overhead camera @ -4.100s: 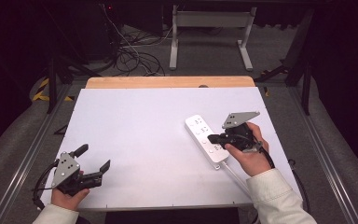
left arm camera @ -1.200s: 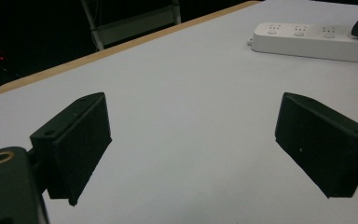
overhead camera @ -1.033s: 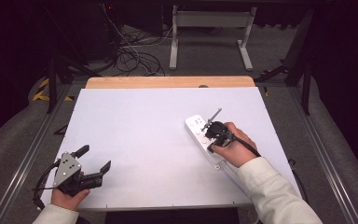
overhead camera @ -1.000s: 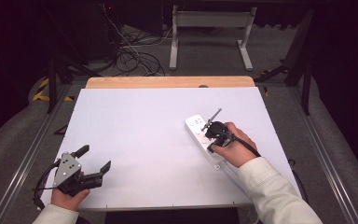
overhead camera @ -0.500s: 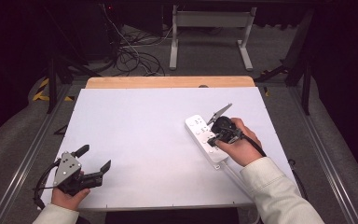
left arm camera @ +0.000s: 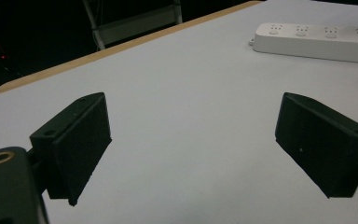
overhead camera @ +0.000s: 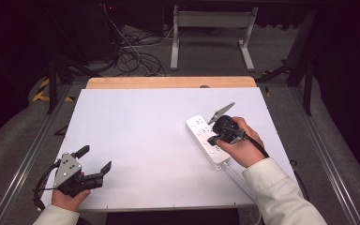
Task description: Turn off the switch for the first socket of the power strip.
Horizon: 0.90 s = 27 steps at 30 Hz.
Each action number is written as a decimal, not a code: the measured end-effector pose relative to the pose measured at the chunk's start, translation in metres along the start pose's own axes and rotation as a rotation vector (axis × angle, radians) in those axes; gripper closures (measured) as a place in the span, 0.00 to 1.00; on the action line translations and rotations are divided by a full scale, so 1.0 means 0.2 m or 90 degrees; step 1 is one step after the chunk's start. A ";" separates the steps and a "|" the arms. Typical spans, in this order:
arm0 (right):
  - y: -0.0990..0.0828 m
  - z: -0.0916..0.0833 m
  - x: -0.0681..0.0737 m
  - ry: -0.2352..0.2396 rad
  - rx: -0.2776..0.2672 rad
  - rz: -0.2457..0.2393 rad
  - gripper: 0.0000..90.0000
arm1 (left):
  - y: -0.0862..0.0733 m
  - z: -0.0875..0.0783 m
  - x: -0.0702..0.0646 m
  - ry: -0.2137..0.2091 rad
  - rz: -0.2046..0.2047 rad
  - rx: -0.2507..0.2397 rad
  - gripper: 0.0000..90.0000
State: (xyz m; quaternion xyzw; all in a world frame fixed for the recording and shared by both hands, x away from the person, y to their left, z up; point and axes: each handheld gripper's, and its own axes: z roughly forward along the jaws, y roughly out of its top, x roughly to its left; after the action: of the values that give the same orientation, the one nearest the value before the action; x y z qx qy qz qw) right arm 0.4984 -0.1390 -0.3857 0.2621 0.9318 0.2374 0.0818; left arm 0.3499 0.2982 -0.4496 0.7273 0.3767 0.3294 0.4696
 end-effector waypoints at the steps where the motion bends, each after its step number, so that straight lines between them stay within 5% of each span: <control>1: 0.00 0.00 0.00 0.000 0.000 -0.001 1.00 | 0.00 0.00 0.00 0.000 0.000 0.000 0.12; 14: -0.01 -0.05 0.02 -0.009 -0.040 -0.007 1.00 | 0.00 0.00 0.00 0.001 0.003 -0.001 0.12; 27: -0.07 -0.16 0.04 -0.018 -0.130 -0.005 0.54 | 0.00 0.00 0.00 0.003 0.005 0.000 0.12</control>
State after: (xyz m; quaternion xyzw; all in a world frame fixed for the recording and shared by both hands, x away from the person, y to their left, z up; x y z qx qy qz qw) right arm 0.4759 -0.1581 -0.3638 0.2521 0.9026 0.3267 0.1224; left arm 0.3493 0.2978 -0.4491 0.7280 0.3752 0.3329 0.4674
